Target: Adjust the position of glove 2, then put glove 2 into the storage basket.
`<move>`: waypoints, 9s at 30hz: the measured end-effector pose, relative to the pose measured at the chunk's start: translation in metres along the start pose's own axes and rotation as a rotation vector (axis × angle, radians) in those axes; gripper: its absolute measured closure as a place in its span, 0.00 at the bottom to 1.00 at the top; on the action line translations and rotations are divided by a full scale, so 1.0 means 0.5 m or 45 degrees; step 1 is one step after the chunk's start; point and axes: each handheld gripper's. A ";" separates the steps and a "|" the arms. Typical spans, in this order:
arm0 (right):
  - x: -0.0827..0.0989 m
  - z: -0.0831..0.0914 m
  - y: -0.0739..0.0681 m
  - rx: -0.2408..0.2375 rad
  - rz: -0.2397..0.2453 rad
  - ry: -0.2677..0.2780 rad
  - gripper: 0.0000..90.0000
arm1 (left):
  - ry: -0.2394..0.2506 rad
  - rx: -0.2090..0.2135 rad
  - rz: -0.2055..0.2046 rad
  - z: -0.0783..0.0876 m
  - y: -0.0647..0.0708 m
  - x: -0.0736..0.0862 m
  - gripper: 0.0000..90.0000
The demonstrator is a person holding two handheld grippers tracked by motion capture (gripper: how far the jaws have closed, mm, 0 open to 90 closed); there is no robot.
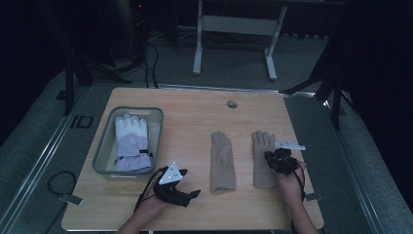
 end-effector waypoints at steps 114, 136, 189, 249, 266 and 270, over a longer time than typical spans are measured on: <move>-0.114 -0.126 -0.123 -0.544 0.112 0.012 0.31 | -0.154 0.242 -0.273 -0.130 0.071 -0.092 0.27; -0.086 -0.179 -0.157 -0.589 0.123 -0.221 0.68 | -0.328 0.226 -0.341 -0.173 0.058 -0.072 0.41; -0.242 -0.085 -0.352 -0.652 0.413 0.015 0.75 | -0.408 -0.019 -0.436 0.015 0.011 -0.147 0.92; -0.319 -0.298 -0.746 -0.796 0.624 -0.081 0.73 | -0.525 -0.315 -0.184 0.271 -0.180 -0.059 0.91; -0.355 -0.266 -0.685 -0.893 0.552 -0.037 0.26 | -0.310 -0.324 0.004 0.312 -0.192 -0.083 0.36; -0.362 -0.240 -0.660 -0.938 0.533 -0.011 0.20 | -0.195 -0.325 0.017 0.318 -0.180 -0.095 0.20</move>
Point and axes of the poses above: each handheld gripper's, and its own axes: z roughly backward along the jaws, x roughly out of its underside, y roughly to its right, and after that the axes turned 5 degrees about y, right-handed
